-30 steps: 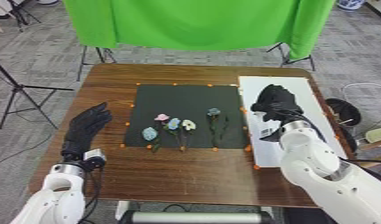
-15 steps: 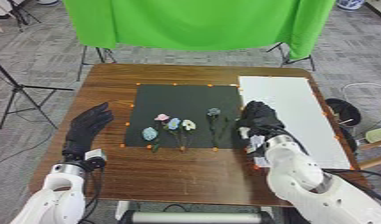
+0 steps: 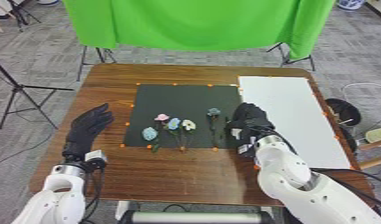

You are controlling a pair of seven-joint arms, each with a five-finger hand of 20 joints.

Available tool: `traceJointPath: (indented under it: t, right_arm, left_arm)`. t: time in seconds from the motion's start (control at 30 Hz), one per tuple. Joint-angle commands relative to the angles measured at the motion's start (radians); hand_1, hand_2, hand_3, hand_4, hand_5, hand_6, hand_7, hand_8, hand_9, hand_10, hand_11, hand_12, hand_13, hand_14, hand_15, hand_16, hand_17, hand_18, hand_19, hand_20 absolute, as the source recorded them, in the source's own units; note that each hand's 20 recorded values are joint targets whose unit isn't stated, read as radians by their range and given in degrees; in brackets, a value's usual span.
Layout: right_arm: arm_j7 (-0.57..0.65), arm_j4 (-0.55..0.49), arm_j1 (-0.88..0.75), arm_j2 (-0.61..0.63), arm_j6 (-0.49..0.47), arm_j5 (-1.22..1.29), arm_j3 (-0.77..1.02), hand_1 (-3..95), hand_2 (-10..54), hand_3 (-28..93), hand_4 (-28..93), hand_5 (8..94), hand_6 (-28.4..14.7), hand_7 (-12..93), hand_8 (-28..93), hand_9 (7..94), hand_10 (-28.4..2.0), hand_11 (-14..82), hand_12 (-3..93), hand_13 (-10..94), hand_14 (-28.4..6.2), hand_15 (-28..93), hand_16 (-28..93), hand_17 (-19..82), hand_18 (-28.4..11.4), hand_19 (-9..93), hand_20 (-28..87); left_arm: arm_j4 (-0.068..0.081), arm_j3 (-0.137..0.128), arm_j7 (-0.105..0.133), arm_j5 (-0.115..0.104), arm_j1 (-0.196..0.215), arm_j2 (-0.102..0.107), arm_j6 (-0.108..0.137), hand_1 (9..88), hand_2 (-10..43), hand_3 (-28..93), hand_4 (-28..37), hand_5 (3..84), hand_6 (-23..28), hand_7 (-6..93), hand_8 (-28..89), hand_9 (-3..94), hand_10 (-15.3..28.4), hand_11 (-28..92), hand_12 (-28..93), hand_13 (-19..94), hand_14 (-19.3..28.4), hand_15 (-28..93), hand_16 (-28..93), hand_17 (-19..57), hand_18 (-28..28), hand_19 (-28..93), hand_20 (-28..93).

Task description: Arrange flowers

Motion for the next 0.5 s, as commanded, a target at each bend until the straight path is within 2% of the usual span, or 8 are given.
traceJointPath:
  t: [0.03, 0.13, 0.27, 0.5]
  right_arm:
    - [0.015, -0.017, 0.000, -0.005, -0.029, 0.021, 0.009, 49.4, -9.5, 62, -15, 74.3, 0.5, 24, 4, 85.5, -11.7, 20.6, 27.1, 94, -1.1, 64, 30, 68, -13.9, 93, 62]
    - [0.016, -0.026, -0.003, 0.000, -0.013, 0.029, 0.011, 42.3, -9.5, 66, -13, 71.0, 0.3, 21, 2, 82.0, -12.8, 19.9, 20.2, 94, -1.1, 65, 29, 69, -13.7, 93, 62]
    - [0.022, -0.059, -0.016, 0.013, -0.044, 0.044, 0.029, 34.7, -9.5, 69, -11, 68.1, 0.0, 18, -10, 77.5, -12.9, 16.4, 17.9, 94, -1.1, 66, 27, 69, -13.6, 93, 62]
    - [0.014, -0.143, -0.061, 0.033, -0.086, 0.069, 0.130, 27.3, -9.5, 65, -10, 63.2, -1.2, 16, -10, 71.9, -15.3, 12.3, 16.0, 94, -1.0, 65, 27, 70, -13.8, 93, 62]
  left_arm:
    - [-0.003, -0.001, -0.014, 0.006, 0.006, -0.011, -0.014, 23.0, -3.5, 71, -27.7, 47.7, 0.1, 15.6, -7, 45.3, 12.6, 17, 12, 36, 16.9, 18, 0, 4.6, 14.4, 10, 16]
    - [-0.001, 0.006, -0.009, 0.004, 0.006, -0.009, -0.011, 23.0, -3.5, 71, -27.7, 47.8, 0.1, 15.6, -7, 45.3, 12.6, 17, 12, 36, 16.9, 18, 0, 4.6, 14.4, 10, 16]
    - [-0.002, 0.008, -0.004, 0.007, 0.007, -0.007, -0.016, 22.9, -3.6, 71, -27.5, 47.7, 0.3, 15.4, -7, 44.6, 12.5, 17, 11, 35, 16.8, 17, 0, 4.5, 14.4, 10, 16]
    - [-0.008, 0.006, 0.012, 0.012, 0.022, -0.006, -0.017, 22.7, -4.2, 72, -27.4, 47.2, 0.1, 15.5, -7, 43.7, 12.3, 16, 12, 35, 16.8, 17, 0, 4.3, 14.4, 10, 16]
